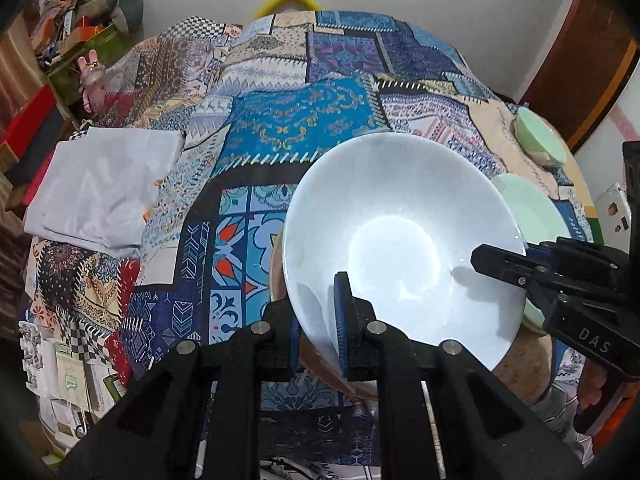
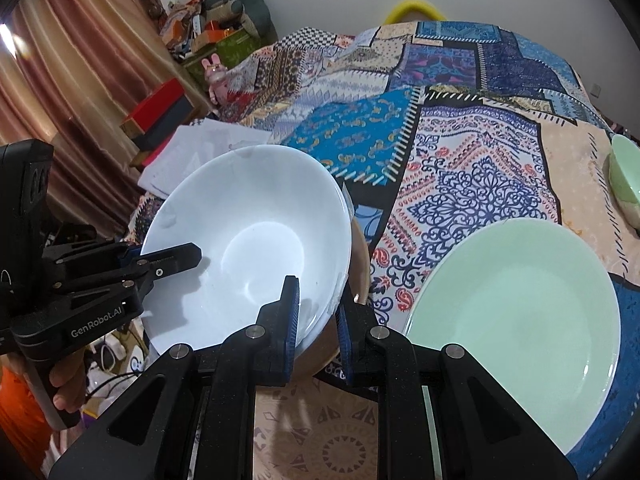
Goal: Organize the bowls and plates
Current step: 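Carry the white spotted bowl with both tools toward the pale pink bowl, then lower the white bowl into the pink bowl and open both tools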
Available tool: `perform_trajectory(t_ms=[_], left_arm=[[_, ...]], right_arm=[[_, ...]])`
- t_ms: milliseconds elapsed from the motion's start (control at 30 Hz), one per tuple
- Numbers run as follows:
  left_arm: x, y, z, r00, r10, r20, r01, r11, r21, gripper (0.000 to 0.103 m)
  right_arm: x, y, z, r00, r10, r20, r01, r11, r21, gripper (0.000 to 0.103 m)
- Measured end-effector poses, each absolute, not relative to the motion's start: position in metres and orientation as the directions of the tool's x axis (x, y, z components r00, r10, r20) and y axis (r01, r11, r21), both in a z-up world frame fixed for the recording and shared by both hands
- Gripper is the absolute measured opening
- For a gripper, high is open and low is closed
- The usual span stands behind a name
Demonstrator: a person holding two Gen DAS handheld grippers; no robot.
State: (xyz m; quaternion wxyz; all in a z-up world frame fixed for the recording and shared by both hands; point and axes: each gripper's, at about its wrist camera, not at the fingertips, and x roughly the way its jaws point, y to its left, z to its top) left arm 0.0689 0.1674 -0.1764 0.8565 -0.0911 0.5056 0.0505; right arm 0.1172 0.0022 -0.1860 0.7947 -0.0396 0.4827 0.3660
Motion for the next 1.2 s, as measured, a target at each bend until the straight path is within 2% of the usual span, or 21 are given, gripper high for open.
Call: perform_trajectory(t_ms=[600,833,1033,1133,1200], left_arm=[[0.075,0.172,-0.192,0.437,-0.048,-0.898,-0.162,0.978,-0.131,0.014],[0.074,0.17,-0.19,0.43,-0.021,-0.903,-0.169,0.98,-0.103,0.015],[0.074,0.171,-0.185,0.44,0.003,-0.898,-0.179,0.98,-0.084,0.016],[0.073,0.169,-0.179,0.449,0.031,-0.893,-0.182,0.982,-0.057,0.025],[0.071,0.167,-0.173,0.467,0.061,-0.882,-0.177,0.984,-0.026,0.036]], right_arm=[[0.118,0.007,-0.194,0.254,0.506,-0.825,-0.64,0.727,0.249,0.018],[0.116,0.004,-0.186,0.306,0.462,-0.832,-0.649,0.741,0.173,0.021],[0.115,-0.004,-0.181,0.313,0.478,-0.821,-0.661,0.73,0.173,0.021],[0.114,-0.009,-0.18,0.312,0.485,-0.817,-0.657,0.731,0.183,0.021],[0.115,-0.012,-0.178,0.315,0.49,-0.813,-0.65,0.735,0.192,0.023]])
